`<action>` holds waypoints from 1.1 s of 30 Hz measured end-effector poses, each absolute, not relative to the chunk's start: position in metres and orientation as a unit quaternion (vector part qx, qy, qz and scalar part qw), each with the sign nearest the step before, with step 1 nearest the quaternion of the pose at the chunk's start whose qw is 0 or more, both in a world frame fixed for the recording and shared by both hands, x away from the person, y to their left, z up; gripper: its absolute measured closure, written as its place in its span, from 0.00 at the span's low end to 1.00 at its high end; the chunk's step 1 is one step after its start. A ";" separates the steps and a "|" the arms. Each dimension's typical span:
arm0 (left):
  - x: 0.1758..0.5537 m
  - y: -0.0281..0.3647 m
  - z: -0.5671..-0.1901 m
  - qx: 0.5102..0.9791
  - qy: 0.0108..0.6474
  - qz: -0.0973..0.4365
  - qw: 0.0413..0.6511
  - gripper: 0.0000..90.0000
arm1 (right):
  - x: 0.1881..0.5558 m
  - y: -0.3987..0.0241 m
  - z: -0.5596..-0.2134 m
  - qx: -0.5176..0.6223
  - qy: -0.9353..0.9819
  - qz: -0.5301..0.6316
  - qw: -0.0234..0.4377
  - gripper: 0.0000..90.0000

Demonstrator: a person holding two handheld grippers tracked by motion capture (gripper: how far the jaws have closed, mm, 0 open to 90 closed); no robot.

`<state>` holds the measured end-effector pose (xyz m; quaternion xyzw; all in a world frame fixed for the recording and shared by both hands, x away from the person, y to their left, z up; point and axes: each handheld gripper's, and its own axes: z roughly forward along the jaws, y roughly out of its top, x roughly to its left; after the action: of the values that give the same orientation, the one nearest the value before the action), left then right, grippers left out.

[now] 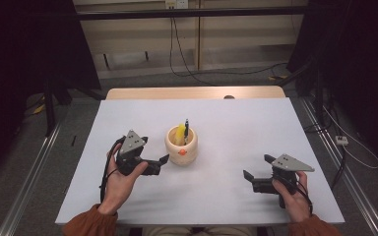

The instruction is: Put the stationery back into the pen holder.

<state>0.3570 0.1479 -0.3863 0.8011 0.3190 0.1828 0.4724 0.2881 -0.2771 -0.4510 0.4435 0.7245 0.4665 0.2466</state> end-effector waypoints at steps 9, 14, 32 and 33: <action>0.346 0.165 -0.394 0.794 0.335 0.189 0.471 0.07 | 0.288 -0.276 -0.451 0.442 0.726 0.465 0.246 0.04; 0.337 0.171 -0.399 0.790 0.343 0.191 0.470 0.07 | 0.288 -0.276 -0.451 0.442 0.727 0.465 0.245 0.04; 0.321 0.192 -0.421 0.779 0.376 0.194 0.463 0.06 | 0.289 -0.275 -0.452 0.442 0.730 0.462 0.241 0.04; 0.321 0.192 -0.422 0.779 0.374 0.196 0.464 0.06 | 0.289 -0.275 -0.452 0.441 0.730 0.462 0.242 0.04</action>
<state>0.3206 0.1919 -0.4224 0.7790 0.3738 0.1963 0.4635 0.2886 -0.2754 -0.4522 0.4414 0.7302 0.4619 0.2419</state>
